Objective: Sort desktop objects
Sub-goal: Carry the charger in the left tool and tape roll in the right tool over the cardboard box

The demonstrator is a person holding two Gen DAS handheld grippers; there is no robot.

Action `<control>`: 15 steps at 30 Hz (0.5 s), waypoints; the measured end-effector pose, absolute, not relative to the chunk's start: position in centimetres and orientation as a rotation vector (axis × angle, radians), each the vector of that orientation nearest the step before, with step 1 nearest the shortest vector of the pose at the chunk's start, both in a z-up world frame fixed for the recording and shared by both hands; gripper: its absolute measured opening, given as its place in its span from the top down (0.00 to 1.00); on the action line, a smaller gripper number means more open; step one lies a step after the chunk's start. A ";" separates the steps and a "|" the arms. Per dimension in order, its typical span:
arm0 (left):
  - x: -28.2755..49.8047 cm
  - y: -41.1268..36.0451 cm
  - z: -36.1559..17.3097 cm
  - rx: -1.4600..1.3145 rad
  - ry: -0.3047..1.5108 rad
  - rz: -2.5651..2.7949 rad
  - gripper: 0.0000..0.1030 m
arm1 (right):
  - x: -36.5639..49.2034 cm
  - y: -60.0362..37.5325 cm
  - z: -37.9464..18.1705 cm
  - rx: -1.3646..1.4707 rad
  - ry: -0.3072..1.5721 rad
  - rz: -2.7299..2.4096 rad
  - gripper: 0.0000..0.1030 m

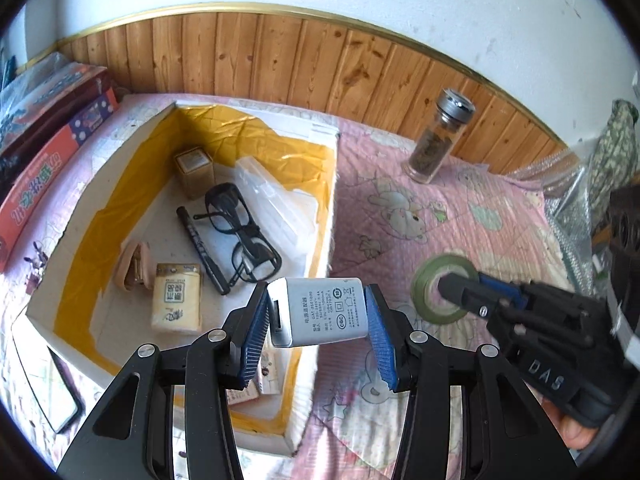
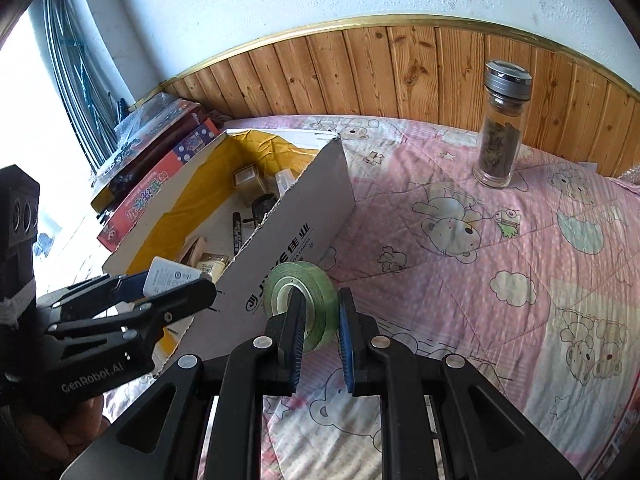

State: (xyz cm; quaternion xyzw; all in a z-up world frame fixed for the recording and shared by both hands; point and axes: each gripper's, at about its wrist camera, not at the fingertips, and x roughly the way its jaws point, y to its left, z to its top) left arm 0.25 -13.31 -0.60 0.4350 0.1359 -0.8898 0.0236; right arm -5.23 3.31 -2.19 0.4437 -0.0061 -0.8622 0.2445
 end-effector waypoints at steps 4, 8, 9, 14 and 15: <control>-0.3 -14.9 -0.1 1.323 0.445 -2.758 0.53 | -5.1 2.2 -2.1 1.198 0.011 -2.343 0.83; -0.7 -16.1 -0.1 1.320 0.458 -2.759 0.53 | -4.5 0.9 -1.9 1.183 0.034 -2.332 0.83; -0.7 -16.4 -0.1 1.319 0.461 -2.758 0.53 | -4.4 0.6 -1.9 1.181 0.039 -2.328 0.83; -0.9 -18.3 -0.3 1.324 0.498 -2.744 0.53 | -4.0 -0.9 -1.9 1.175 0.058 -2.315 0.83; -0.9 -18.7 -0.4 1.332 0.506 -2.739 0.53 | -4.0 -1.1 -1.9 1.173 0.059 -2.313 0.83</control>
